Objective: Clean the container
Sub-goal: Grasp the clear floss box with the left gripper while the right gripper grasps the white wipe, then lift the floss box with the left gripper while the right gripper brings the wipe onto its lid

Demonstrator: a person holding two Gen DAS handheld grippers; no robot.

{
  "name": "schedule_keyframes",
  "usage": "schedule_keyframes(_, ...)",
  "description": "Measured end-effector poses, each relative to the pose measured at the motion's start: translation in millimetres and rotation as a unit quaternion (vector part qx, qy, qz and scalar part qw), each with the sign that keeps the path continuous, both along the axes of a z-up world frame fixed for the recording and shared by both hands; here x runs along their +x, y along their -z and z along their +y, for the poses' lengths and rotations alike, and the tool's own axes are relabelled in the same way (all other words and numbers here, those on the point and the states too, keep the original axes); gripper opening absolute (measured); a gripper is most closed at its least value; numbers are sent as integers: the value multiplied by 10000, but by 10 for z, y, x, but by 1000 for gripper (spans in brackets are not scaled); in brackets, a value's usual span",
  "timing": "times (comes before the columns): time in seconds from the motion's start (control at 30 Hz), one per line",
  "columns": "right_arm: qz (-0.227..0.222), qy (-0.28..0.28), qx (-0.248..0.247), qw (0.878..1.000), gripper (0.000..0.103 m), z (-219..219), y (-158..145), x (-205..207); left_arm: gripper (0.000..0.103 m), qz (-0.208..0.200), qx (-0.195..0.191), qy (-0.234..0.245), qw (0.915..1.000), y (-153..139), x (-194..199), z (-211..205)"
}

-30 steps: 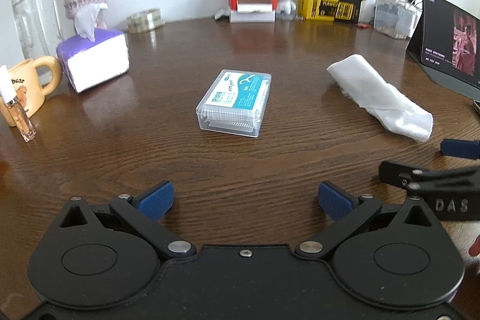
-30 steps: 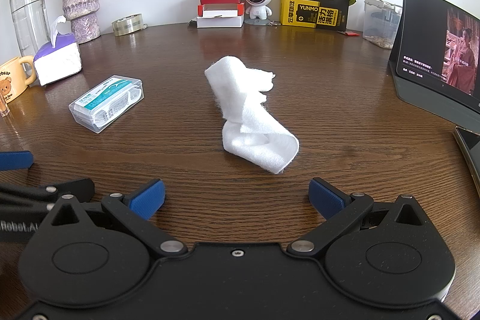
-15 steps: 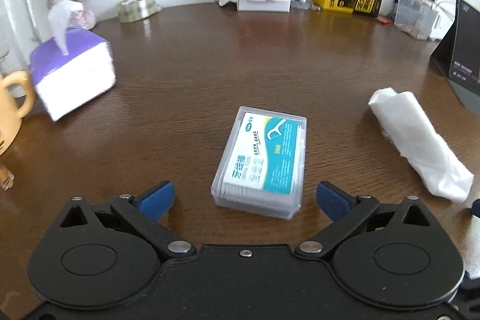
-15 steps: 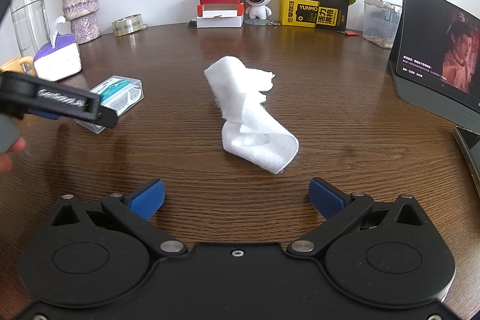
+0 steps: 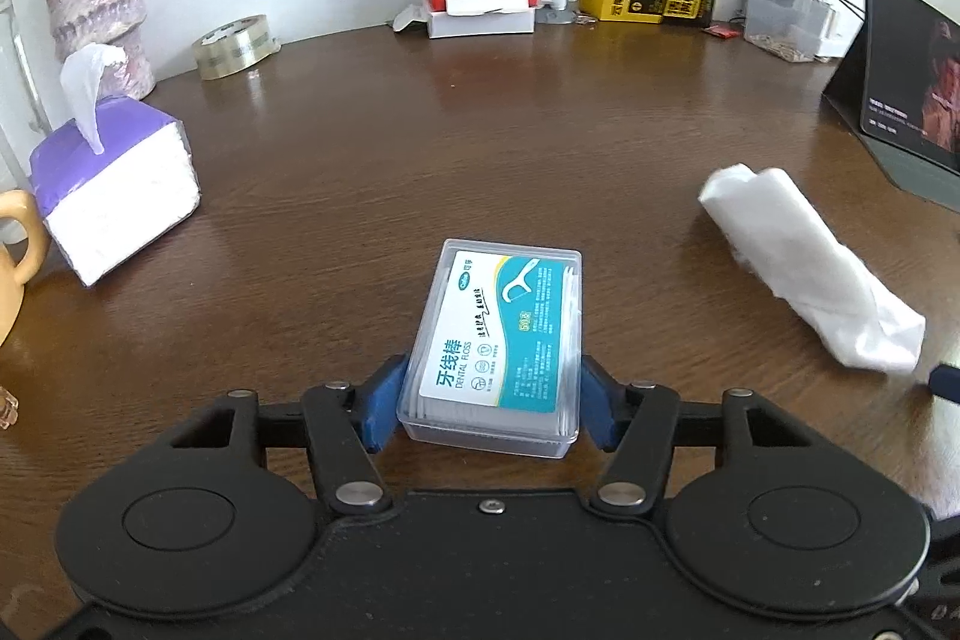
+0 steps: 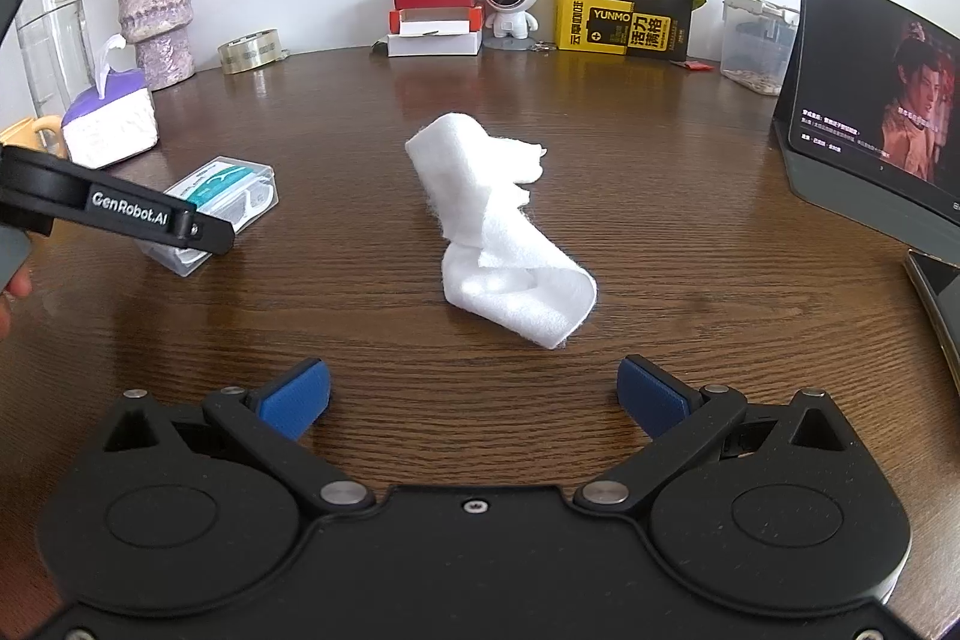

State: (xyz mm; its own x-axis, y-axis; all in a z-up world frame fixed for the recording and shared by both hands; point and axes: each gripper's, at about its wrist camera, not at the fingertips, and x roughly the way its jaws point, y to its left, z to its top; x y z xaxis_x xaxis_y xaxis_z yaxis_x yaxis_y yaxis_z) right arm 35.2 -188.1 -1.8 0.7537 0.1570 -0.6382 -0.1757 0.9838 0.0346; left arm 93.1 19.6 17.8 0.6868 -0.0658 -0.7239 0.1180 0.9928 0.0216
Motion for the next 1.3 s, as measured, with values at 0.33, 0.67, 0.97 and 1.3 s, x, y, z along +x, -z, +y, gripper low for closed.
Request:
schedule_keyframes(0.33, -604, -196, 211, 9978, 95, -371, -221, -24, 58, -332, 405, 991, 9937, 13, -726, -240)
schedule_keyframes(0.67, -108, -1195, -184, 9926, 88, -179, -251, 741, 58, -735, 884, 1611, 9802, 59, -1369, -490)
schedule_keyframes(0.97, 127, -1237, 73, 9922, 13, -62, -137, 897, 58, -1205, 1257, 1750, 9691, 152, -1643, -642)
schedule_keyframes(1.3, -176, -1359, 881, 9866, 9, -615, -181, 185, 58, -1905, 1677, 1926, 9479, 287, -1869, -881)
